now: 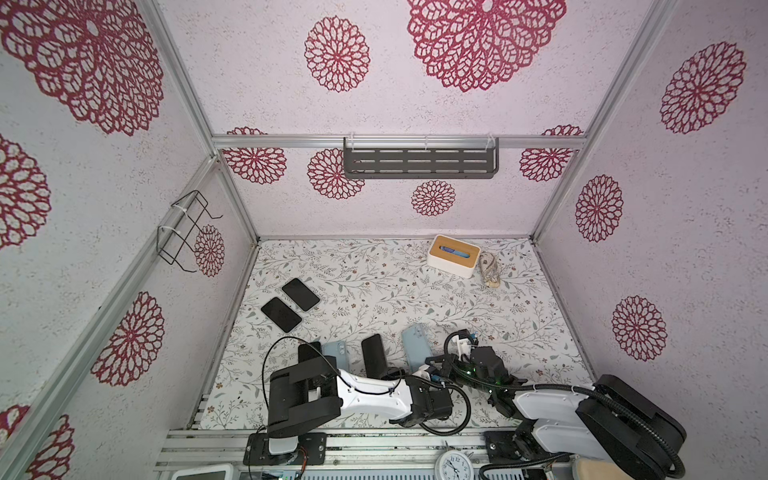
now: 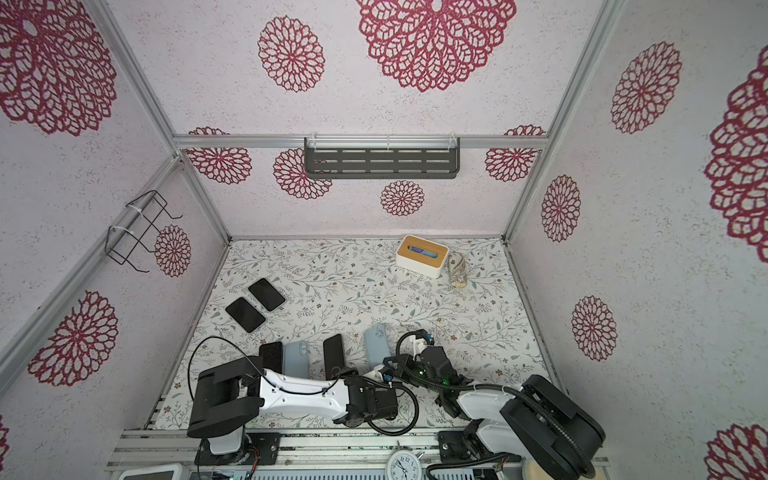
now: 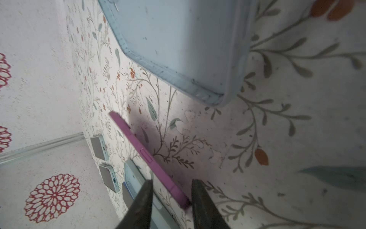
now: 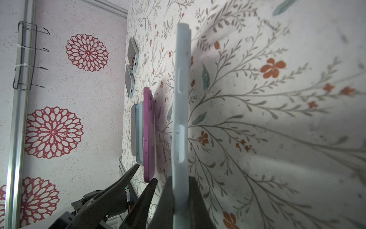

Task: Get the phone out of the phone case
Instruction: 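Lower the phone and the empty case onto the table beside the other phones, then open both grippers to release the phone and the case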

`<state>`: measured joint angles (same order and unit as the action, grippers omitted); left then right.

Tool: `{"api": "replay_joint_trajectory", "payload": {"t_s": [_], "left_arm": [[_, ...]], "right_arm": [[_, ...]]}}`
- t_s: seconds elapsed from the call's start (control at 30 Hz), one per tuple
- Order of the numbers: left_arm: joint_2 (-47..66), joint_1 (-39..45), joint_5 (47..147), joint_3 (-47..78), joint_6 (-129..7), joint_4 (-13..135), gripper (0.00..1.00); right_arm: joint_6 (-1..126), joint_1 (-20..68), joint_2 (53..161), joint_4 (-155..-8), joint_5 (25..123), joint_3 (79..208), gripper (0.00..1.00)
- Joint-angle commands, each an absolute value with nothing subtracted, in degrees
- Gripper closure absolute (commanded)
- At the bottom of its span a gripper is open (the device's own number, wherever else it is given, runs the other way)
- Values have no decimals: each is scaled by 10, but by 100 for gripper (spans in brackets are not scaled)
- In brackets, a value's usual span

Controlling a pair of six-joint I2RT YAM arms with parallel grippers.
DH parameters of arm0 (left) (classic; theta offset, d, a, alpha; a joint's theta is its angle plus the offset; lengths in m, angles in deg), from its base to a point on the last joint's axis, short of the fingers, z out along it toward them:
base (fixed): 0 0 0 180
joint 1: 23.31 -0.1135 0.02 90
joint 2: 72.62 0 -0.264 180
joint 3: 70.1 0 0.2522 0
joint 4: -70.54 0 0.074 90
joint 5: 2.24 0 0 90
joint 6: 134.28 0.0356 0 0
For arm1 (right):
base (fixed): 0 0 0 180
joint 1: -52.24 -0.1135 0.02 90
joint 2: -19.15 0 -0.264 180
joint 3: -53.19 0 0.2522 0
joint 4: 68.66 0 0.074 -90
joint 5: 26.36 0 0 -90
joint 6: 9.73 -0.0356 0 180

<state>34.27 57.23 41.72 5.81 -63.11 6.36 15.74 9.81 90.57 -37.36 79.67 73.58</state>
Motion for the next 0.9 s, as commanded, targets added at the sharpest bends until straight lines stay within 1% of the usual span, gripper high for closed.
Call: {"api": "replay_joint_trajectory", "payload": {"t_s": [0.0, 0.17, 0.23, 0.3, 0.43, 0.57, 0.7, 0.87], "left_arm": [[349, 578, 426, 71, -653, 48, 53], [323, 578, 399, 81, -703, 9, 30], [296, 578, 399, 77, -727, -1, 17], [262, 577, 394, 72, -761, -19, 11], [179, 573, 388, 50, -830, -42, 3], [68, 548, 415, 7, -879, -27, 1], [-58, 481, 427, -38, -942, -30, 3], [-210, 391, 479, -85, -955, 19, 3]], "right_arm": [[153, 93, 918, -328, 808, 750, 100], [150, 84, 945, -314, 800, 754, 100], [147, 80, 959, -304, 793, 756, 100], [145, 75, 977, -294, 785, 762, 100], [140, 57, 1023, -266, 772, 775, 100], [125, 46, 1081, -217, 760, 781, 100], [102, 24, 1147, -155, 753, 797, 100], [81, -22, 1200, -128, 717, 829, 100]]}}
